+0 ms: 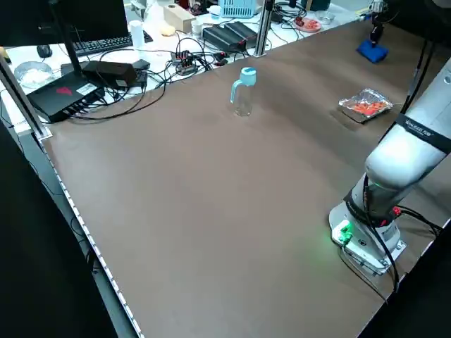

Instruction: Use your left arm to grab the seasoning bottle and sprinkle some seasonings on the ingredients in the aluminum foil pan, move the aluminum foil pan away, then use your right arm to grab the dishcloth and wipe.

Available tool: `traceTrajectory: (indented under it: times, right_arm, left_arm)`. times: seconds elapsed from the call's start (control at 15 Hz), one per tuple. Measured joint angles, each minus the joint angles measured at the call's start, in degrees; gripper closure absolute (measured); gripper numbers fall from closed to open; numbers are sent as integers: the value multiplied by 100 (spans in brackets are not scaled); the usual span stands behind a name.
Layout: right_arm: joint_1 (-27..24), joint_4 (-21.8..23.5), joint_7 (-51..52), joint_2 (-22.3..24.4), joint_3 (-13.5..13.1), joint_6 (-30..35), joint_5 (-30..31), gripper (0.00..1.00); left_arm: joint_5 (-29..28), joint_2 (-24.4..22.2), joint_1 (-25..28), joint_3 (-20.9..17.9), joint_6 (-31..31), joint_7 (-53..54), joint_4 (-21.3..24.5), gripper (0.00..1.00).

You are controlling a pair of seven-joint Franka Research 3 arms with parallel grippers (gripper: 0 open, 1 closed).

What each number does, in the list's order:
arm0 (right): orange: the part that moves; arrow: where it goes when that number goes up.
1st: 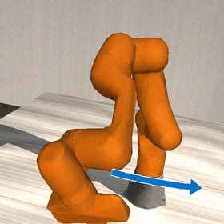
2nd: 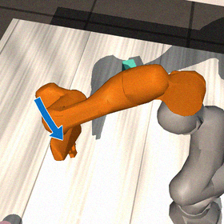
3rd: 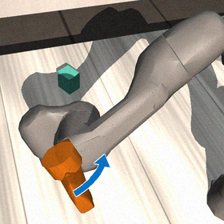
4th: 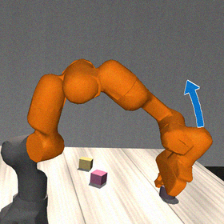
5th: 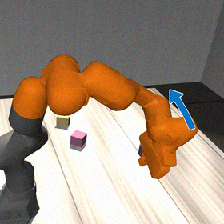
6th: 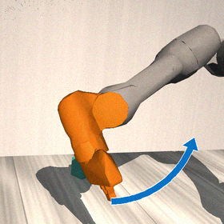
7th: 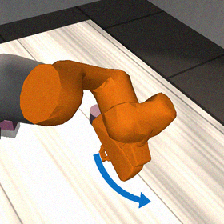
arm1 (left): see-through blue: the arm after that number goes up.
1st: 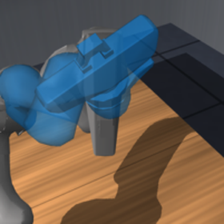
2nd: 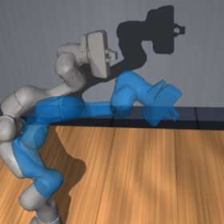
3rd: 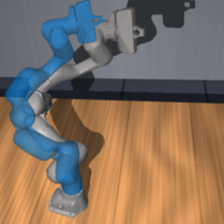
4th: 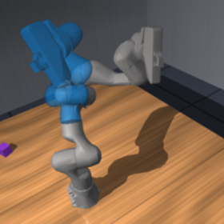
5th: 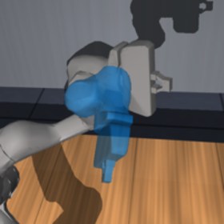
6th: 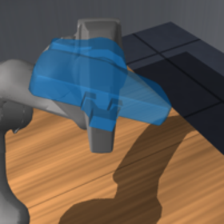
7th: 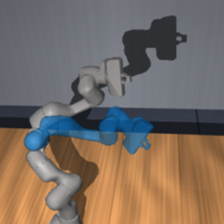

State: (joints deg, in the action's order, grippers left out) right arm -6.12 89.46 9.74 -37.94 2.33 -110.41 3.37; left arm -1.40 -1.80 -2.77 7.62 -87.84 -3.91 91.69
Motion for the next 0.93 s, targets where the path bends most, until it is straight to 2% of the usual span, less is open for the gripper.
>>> traceTrajectory:
  times: [0.33, 0.47, 0.53, 0.8, 0.93]
  right_arm:
    - [-22, -81, 0, 72, -2, -5, 0, 25]
    - [-18, -188, 2, 250, 10, -13, 0, 7]
    - [-12, -236, 3, 401, 36, -11, 0, 1]
    - [14, -301, -3, 1220, 393, 56, -18, 0]
    - [51, -306, -4, 1653, 475, 407, -24, 0]
  left_arm:
    - [0, 1, 0, 0, 0, 0, 0, 0]
    - [0, 1, 2, 0, 0, 0, 0, 0]
    - [0, 1, 4, -1, 0, 0, 0, 0]
    - [0, 1, 5, -2, 0, 0, 0, 0]
    - [0, 1, 5, -2, -2, 0, -1, 0]
